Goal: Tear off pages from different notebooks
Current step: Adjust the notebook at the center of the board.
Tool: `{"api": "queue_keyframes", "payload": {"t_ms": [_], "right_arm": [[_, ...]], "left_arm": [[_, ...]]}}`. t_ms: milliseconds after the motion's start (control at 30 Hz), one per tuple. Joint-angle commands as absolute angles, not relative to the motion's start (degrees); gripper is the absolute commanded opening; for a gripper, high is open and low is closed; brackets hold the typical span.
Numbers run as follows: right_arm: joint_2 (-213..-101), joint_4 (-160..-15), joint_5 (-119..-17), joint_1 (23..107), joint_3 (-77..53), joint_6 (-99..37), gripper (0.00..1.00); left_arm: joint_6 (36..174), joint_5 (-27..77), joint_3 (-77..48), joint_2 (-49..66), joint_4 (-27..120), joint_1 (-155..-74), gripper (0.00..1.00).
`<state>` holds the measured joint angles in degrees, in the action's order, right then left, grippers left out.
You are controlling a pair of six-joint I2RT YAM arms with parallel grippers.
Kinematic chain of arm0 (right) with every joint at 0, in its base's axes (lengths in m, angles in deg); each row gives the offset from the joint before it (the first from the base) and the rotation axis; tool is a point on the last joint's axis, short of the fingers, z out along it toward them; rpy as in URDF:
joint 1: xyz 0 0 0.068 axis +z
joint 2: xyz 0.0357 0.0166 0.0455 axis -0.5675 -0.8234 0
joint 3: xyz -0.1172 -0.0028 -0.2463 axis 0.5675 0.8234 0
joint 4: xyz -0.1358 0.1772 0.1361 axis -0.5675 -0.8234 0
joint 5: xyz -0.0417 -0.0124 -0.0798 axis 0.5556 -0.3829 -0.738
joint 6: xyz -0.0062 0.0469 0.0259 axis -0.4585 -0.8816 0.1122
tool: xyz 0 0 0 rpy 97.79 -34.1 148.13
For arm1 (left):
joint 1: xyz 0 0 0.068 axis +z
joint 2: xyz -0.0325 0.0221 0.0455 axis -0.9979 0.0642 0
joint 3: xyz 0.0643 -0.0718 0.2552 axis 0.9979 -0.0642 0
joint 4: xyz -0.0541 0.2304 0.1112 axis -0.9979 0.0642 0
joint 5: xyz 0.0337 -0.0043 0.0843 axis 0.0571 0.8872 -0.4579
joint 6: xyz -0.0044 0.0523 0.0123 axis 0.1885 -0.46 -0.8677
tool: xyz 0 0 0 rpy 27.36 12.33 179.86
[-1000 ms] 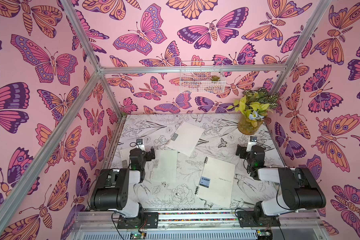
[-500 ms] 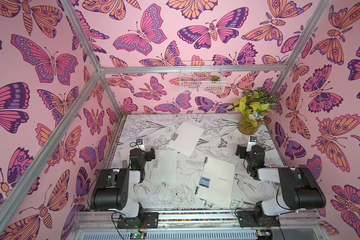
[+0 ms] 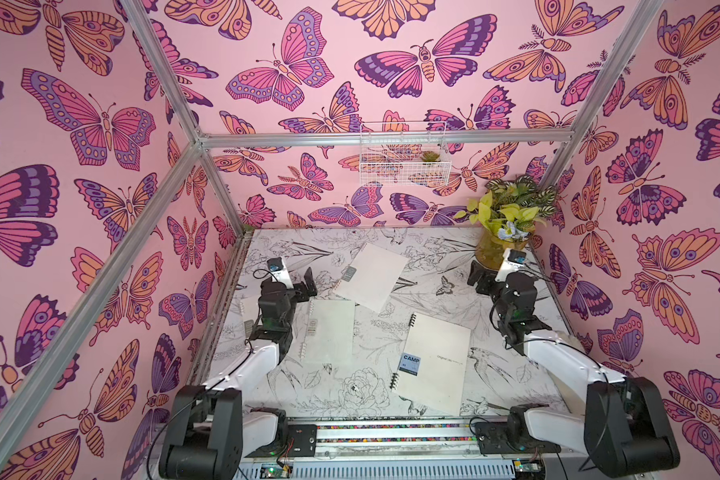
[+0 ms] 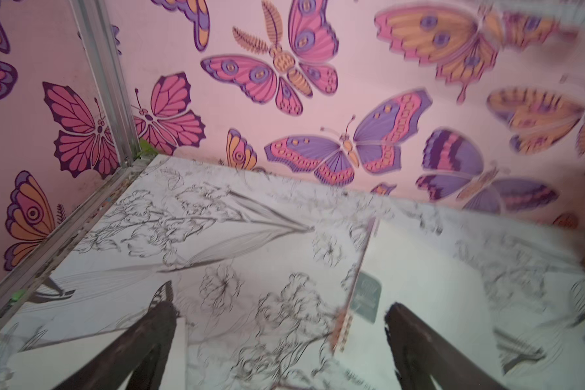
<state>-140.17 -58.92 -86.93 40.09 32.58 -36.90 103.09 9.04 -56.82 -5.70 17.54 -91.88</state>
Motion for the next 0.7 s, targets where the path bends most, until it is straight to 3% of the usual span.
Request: {"api": "queue_keyframes", "payload": {"t_ms": [0, 100, 233, 333, 467, 667], "right_arm": [[-143.40, -65.53, -75.65, 36.86, 35.77, -55.91, 0.99], [-139.82, -74.31, -75.06, 40.91, 36.40, -56.83, 0.99], [-132.19, -98.67, -86.83, 48.46, 33.84, -56.12, 0.99], [-127.67, -109.54, -87.19, 49.07, 34.77, -57.76, 0.99], [-123.52, -116.66, -85.40, 49.45, 37.10, -58.70, 0.99], [-125.54, -113.85, -79.46, 53.64, 40.12, -60.72, 0.99]], "left_arm": [[114.90, 24.07, -53.58, -3.22, 29.99, -91.81, 1.00], [117.59, 29.68, -51.41, -0.52, 36.37, -94.83, 0.99], [114.56, 18.18, -48.84, -0.74, 47.48, -107.44, 1.00], [114.75, 16.69, -47.33, 0.96, 51.87, -112.92, 1.00], [113.98, 17.94, -45.46, 3.66, 53.33, -117.92, 1.00], [114.72, 17.86, -37.87, 13.62, 54.23, -125.55, 1.00]]}}
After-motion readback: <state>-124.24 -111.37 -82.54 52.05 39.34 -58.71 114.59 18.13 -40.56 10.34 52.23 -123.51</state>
